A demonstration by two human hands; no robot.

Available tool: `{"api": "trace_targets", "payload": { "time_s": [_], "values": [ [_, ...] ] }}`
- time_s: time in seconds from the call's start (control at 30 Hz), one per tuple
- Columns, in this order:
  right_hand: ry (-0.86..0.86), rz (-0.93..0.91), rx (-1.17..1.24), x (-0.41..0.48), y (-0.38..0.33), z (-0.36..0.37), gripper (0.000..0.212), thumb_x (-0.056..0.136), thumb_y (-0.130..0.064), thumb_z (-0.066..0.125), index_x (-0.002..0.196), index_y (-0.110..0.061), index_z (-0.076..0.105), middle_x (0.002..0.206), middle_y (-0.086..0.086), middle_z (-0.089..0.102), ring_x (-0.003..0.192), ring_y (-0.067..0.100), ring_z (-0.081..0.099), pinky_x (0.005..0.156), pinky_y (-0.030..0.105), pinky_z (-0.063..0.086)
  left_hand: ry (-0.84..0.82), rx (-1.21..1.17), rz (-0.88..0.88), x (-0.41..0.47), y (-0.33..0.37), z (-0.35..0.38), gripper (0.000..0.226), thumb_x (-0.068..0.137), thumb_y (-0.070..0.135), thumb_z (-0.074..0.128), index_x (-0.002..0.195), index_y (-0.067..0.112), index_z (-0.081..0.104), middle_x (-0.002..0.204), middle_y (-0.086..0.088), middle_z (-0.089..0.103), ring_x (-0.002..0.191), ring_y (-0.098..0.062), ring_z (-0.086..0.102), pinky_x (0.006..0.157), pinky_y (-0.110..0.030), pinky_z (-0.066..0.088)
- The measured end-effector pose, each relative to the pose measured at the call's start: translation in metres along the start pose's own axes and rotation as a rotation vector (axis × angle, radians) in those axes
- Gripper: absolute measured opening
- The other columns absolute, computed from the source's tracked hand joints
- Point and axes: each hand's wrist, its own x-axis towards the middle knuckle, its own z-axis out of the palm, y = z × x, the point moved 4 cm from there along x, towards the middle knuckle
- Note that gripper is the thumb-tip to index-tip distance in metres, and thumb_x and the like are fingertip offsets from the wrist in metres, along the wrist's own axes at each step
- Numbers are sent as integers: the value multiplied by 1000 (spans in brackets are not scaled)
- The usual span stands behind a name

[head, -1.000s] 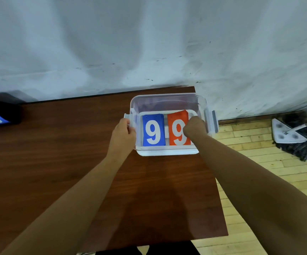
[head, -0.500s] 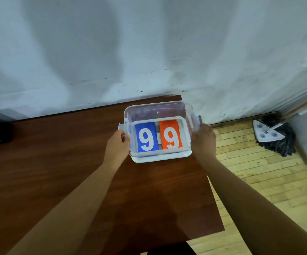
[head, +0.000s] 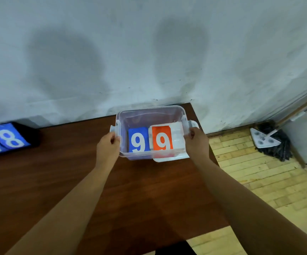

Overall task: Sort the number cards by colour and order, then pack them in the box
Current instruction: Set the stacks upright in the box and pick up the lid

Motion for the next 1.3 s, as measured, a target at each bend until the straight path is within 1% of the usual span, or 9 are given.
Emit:
{"api": "trace_targets", "payload": {
  "time_s": [0.2,0.37,0.5,0.6,0.73,0.87,0.97,1.13,1.3],
  "values": [
    [-138,5,29,-68,-44,72,33,96,-22,60,127,-13,60,119,2,67,105,21,66,90,31,52,121,-8,-62,-11,-71,-82,23,100,20,51,116,8,61,101,2,53,92,-13,59,56,-12,41],
    [-273,0,-6,-98,-65,123,25,98,-19,55,122,-16,60,115,3,67,93,16,65,80,27,54,157,-8,-135,-15,-123,-121,34,100,22,51,132,10,56,120,-6,59,96,-10,56,58,-11,39],
    [-333,2,-6,-112,-79,145,33,98,-16,56,131,-16,55,125,4,64,108,22,64,88,34,54,144,18,-208,-17,-155,-132,40,100,24,52,138,10,52,130,-11,59,113,-22,60,73,-20,43],
    [-337,-9,-7,-110,-86,150,38,98,-17,54,136,-16,52,130,4,61,112,24,63,89,35,54,123,47,-230,-11,-164,-133,38,101,24,50,136,11,52,131,-12,57,114,-24,57,80,-26,46],
    [-332,-104,-48,-102,-90,141,35,98,-24,55,132,-15,54,128,4,62,109,20,63,90,32,52,226,176,-134,-7,-148,-131,42,95,31,57,132,12,49,134,-13,45,124,-26,43,93,-35,44],
    [-248,-120,-65,-75,-78,109,37,98,-30,52,132,-15,54,133,4,60,116,22,59,95,32,47,308,114,79,-6,-80,-100,41,93,33,59,124,9,49,129,-13,51,121,-26,49,96,-36,48],
    [-178,-52,-62,-45,-56,77,40,98,-33,50,132,-13,54,133,6,59,119,23,57,97,33,45,160,23,163,-8,-21,-52,40,94,31,57,128,12,47,129,-8,51,118,-22,49,93,-31,45],
    [-128,10,-75,3,-10,32,44,97,-35,52,134,-11,52,133,9,59,120,25,57,95,33,45,-120,-3,234,-11,43,39,26,95,30,57,118,19,49,114,0,54,98,-14,59,83,-27,56],
    [-151,80,-144,49,48,16,62,88,-41,64,138,-8,47,137,11,52,122,26,53,95,35,45,-276,82,91,5,55,114,36,98,33,52,130,18,45,134,-1,48,115,-16,54,93,-28,48]
  ]
}}
